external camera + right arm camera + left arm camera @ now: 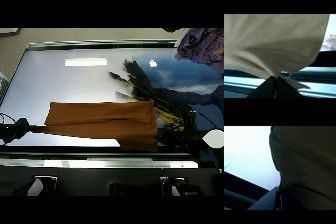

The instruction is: Fold the clothes and pants, and hang the long-sleeved shirts on hangers.

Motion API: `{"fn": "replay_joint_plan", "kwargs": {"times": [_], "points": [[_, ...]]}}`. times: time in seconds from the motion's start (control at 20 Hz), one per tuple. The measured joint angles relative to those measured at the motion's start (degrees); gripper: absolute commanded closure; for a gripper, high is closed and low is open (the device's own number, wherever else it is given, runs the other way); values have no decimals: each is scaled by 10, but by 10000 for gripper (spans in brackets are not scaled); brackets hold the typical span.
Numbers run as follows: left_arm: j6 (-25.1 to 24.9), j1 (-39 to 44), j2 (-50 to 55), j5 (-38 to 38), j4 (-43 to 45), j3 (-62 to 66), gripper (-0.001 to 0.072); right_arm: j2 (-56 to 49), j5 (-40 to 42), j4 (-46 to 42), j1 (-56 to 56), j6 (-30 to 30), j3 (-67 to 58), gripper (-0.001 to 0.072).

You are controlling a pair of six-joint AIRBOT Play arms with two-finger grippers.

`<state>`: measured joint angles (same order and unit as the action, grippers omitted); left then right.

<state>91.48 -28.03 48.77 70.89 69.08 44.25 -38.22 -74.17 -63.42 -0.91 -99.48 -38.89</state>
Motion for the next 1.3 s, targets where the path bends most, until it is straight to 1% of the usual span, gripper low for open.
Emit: {"fn": "replay_joint_plan", "kwargs": {"times": [0.1, 0.2, 0.45, 0.65, 0.8, 0.9, 1.05, 1.1, 1.15, 1.2, 1.25, 1.3], "points": [[1, 17, 0, -24, 4, 0, 697, -23, 17, -4, 0, 10, -10, 694], [2, 37, 14, -60, 7, 0, 697, -70, 40, -6, 0, 28, -35, 693], [2, 83, 94, -174, 10, 4, 697, -248, 87, 0, 0, 76, -141, 693], [-6, 112, 186, -254, 10, 39, 696, -385, 115, 6, 0, 93, -244, 693], [-25, 130, 269, -281, 10, 91, 696, -467, 122, 9, 1, 99, -305, 692], [-30, 139, 321, -285, 10, 127, 696, -509, 124, 12, 1, 99, -332, 692], [-40, 148, 388, -278, 11, 181, 692, -552, 129, 15, 1, 101, -351, 689], [-41, 151, 405, -274, 11, 196, 690, -561, 130, 15, 1, 101, -354, 678], [-41, 154, 419, -268, 11, 210, 660, -567, 130, 15, 1, 101, -356, 589], [-43, 156, 429, -261, 12, 221, 529, -571, 131, 15, 1, 101, -358, 442], [-43, 159, 435, -259, 12, 230, 326, -574, 130, 15, 1, 101, -360, 340], [-43, 161, 440, -251, 11, 240, 161, -574, 124, 16, 0, 101, -365, 334]]}}
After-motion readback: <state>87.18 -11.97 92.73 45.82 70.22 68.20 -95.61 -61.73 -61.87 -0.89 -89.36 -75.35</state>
